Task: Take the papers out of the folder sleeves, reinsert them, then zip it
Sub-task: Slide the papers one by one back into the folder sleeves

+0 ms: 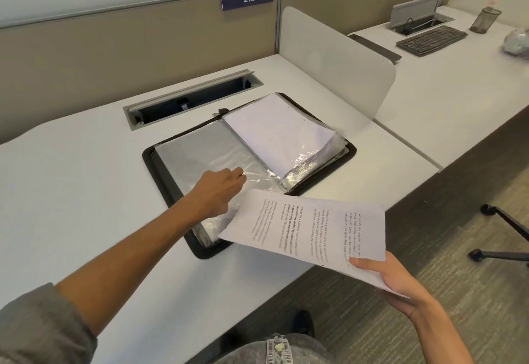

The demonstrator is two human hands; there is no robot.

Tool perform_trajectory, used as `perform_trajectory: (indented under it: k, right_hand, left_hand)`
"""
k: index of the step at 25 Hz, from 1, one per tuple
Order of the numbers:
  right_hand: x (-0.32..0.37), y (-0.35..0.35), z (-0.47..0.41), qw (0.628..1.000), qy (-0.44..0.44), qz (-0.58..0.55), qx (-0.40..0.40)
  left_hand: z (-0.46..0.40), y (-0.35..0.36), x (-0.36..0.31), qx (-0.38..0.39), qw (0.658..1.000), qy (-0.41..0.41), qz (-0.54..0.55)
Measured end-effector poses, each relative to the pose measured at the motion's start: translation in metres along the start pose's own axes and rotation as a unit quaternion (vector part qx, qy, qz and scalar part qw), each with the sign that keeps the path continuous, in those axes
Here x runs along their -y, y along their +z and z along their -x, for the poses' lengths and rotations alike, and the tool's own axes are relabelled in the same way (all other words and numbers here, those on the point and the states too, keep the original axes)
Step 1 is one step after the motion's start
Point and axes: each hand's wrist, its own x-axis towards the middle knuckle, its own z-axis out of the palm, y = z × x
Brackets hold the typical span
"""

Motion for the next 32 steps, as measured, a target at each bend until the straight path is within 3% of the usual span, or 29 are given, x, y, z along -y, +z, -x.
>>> perform_trajectory:
  k: [7, 14, 20, 26, 32]
  right_hand:
    - [-0.006, 0.031, 0.007, 0.991, -0.032, -0.060, -0.111]
    - [-0.021, 0.057, 0.014, 0.973, -0.036, -0.101, -0.204]
    - [-0.033, 0.084, 0.015, 0.961, -0.061, -0.114, -0.245]
    - [-0.039, 0.107, 0.010, 0.951, -0.072, -0.094, -0.285]
    - [-0.037, 0.140, -0.006, 0.952, -0.083, -0.091, -0.281]
  left_hand:
    - [0.018, -0.007, 0.005, 0.012, 1.000, 0.006, -0.016]
    - [0.036, -0.005, 0.016, -0.030, 0.999, 0.032, 0.004]
    - [0.048, -0.002, 0.016, -0.064, 0.994, 0.047, 0.071]
    - [0.054, 0.004, 0.015, -0.059, 0.995, 0.075, -0.007]
    - [0.056, 0.006, 0.008, -0.036, 0.996, 0.076, -0.008]
